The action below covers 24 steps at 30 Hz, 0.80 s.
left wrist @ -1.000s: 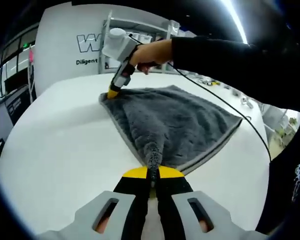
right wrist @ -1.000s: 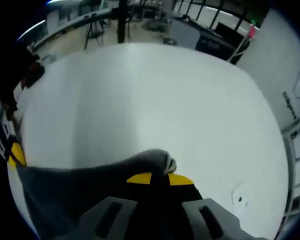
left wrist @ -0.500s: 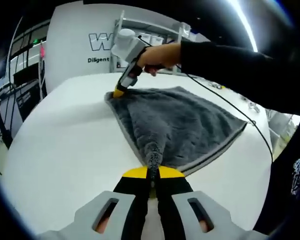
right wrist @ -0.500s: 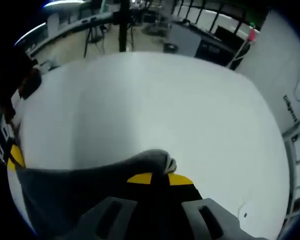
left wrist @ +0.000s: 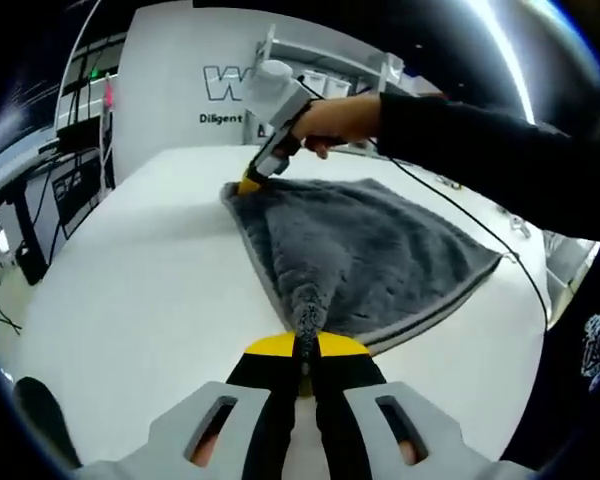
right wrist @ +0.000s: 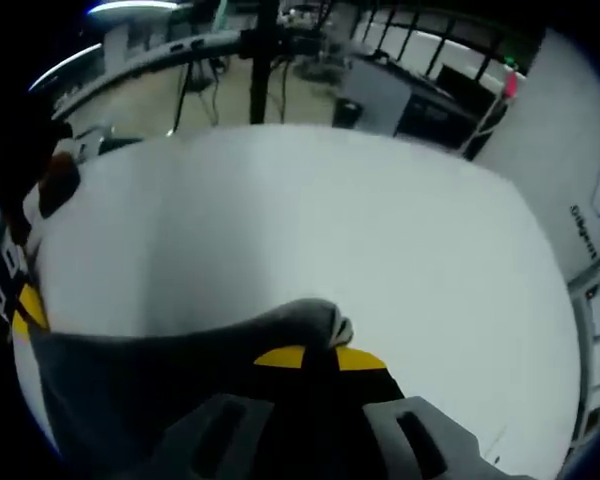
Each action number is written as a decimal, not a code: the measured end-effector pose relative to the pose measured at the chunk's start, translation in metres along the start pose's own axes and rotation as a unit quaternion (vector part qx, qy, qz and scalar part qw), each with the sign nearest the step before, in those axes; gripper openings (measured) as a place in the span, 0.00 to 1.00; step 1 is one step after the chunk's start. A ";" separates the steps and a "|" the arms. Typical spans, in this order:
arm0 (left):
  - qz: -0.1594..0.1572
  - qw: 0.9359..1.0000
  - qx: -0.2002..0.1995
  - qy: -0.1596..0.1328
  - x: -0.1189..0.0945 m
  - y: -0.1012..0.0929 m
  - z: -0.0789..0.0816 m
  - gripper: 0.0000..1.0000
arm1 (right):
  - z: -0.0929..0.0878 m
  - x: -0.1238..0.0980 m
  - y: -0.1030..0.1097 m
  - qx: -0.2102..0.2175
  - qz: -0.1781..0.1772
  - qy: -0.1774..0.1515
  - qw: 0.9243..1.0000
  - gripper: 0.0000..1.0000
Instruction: Open the folded towel by lifting each exposed corner and separating the folded layers until the towel lies flat within the target outline without major curled edges
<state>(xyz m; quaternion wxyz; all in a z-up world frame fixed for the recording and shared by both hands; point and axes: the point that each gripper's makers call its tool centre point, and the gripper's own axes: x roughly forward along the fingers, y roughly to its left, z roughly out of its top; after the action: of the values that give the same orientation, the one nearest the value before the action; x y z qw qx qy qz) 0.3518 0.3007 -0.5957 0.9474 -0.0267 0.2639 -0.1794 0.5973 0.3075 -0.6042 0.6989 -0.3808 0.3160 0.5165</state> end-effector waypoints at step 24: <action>0.040 0.999 0.004 0.008 -0.015 0.023 -0.004 0.02 | 0.026 0.012 0.010 -0.012 0.009 -0.017 1.000 0.04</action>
<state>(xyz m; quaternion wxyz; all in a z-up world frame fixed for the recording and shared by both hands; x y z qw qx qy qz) 0.3448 0.3278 -0.5953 0.9515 -0.0113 0.2721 -0.1429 0.5924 0.3371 -0.6031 0.6946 -0.3775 0.3013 0.5332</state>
